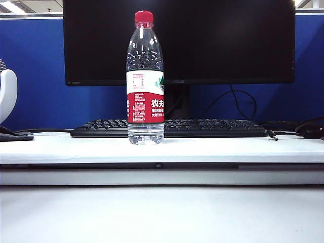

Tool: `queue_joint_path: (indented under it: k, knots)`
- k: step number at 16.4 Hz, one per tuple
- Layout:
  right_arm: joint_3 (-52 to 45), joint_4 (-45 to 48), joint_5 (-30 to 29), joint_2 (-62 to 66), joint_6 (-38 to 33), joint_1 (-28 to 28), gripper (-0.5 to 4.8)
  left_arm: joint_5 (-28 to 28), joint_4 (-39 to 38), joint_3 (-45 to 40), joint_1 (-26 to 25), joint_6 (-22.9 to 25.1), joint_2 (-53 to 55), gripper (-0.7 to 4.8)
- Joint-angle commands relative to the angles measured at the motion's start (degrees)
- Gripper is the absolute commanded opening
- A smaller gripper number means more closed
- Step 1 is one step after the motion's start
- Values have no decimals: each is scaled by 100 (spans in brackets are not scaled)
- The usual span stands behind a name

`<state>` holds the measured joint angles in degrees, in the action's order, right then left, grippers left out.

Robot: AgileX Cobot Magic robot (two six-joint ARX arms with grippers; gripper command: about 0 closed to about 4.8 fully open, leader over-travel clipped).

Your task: Unscrew the cap from the plastic bottle on the table.

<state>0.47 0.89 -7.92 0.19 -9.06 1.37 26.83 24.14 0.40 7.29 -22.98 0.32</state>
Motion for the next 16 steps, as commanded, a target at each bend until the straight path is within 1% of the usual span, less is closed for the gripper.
queue_joint_path:
  k: [1,2,3,4,6,7,8,9,10,11,12,13,14,15,16]
  knots:
    - [-44,503,-142,-9,-166,9,-5,-627,1853,448,968,-1191,15,-5]
    - [-44,614,-142,-9,-195,11,-5,-625,1766,713,1239,-1082,74,-5]
    - [-44,774,-144,-9,-195,11,-4,-623,1641,1150,1639,-844,289,-5]
    - [-44,938,-142,-9,-199,11,1,-605,1620,1755,2116,-533,793,-4]
    - [-35,1036,-142,-9,-374,11,1,-398,1473,2470,2465,-205,1600,-4]
    - [-33,1029,-142,-9,-468,11,1,-310,822,3180,2592,-138,2514,-5]
    - [-33,1034,-142,-9,-468,13,1,-203,588,3582,2708,-81,3213,-4]
    - [-33,1045,-140,-9,-466,11,2,-313,595,3762,2813,2,3615,-5]
    - [-31,1058,-138,-9,-466,11,5,-564,597,3971,3045,160,4061,-5]
    - [-31,1056,-120,-9,-466,11,20,-1034,595,4286,3587,555,4629,-4]
    - [-31,1058,-120,-9,-466,11,23,-1270,584,4461,3895,828,4876,-4]
    - [-28,1058,-120,-9,-466,9,23,-1910,446,4693,4417,1182,5123,-5]
    - [-26,1069,-118,-9,-466,11,23,-3191,116,4907,5158,1840,5281,-4]
    - [-26,1097,-114,-9,-463,11,23,-4227,42,4937,5681,2428,5372,-5]
    - [-26,1134,-118,-9,-463,9,23,-5687,24,4913,6277,3150,5506,-5]
